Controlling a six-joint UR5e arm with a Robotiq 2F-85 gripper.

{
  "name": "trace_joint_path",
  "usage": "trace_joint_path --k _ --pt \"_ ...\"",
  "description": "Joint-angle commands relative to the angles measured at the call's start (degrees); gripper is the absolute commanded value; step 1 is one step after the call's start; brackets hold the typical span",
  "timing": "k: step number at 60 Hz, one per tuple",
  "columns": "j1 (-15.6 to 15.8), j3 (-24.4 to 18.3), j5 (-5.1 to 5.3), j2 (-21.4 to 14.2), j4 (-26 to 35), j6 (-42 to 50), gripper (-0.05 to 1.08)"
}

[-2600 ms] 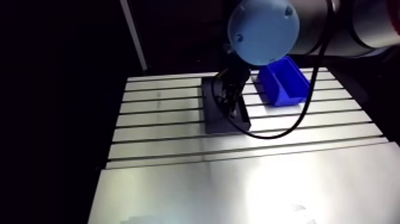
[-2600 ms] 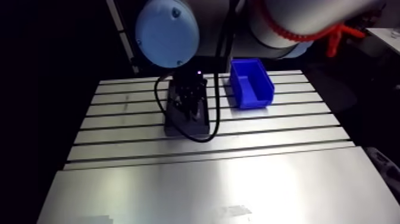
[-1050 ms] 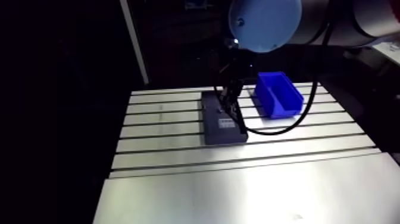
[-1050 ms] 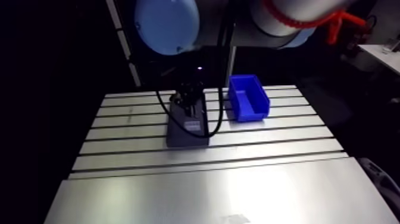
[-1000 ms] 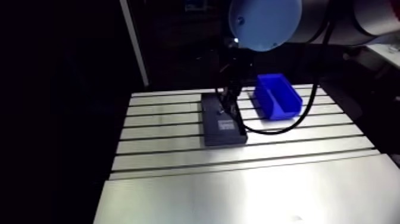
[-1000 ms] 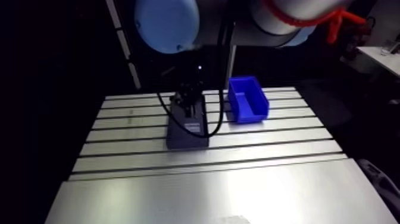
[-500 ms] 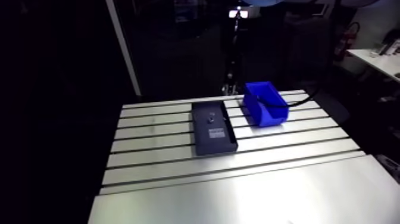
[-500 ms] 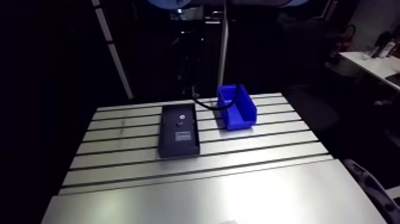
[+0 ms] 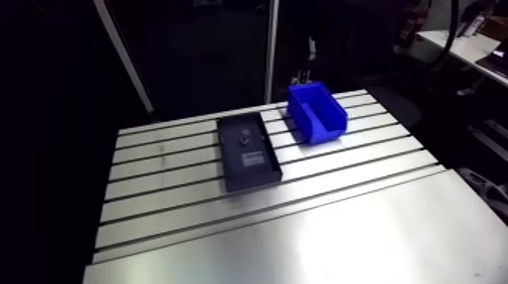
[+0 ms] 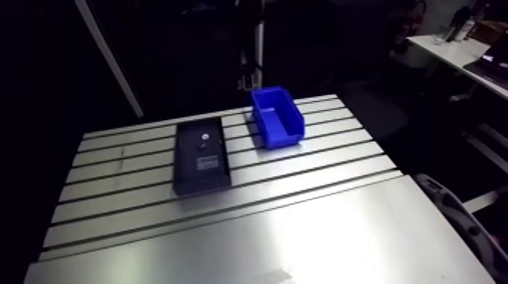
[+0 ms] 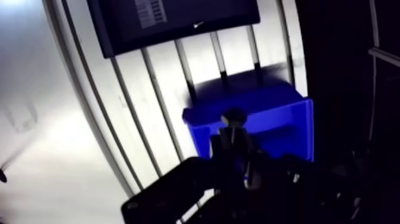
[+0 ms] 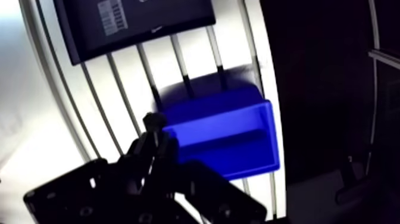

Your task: Pick up the M10 bolt from the tray and put it into the blue bin.

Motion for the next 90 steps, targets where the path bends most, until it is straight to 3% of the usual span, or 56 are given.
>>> trace_joint_path --k 1,23,25,27,29,36,90 --pt "-0.8 -2.4 -2.05 3.5 1.0 -3.0 1.06" --pt "-0.8 -5.1 -2.23 5.0 1.3 -3.1 1.06" --pt "-0.8 -5.2 -2.54 5.1 1.3 -3.1 1.06" --pt "-0.8 -5.2 -3.72 5.5 1.0 -3.1 1.06" --pt "-0.8 -5.1 -4.26 5.8 0.9 -3.1 1.06" --pt "-1.4 -5.1 -4.77 6.3 0.6 -3.1 1.06" --pt "-3.5 -6.0 -4.7 14.1 -2.3 -1.4 1.04"
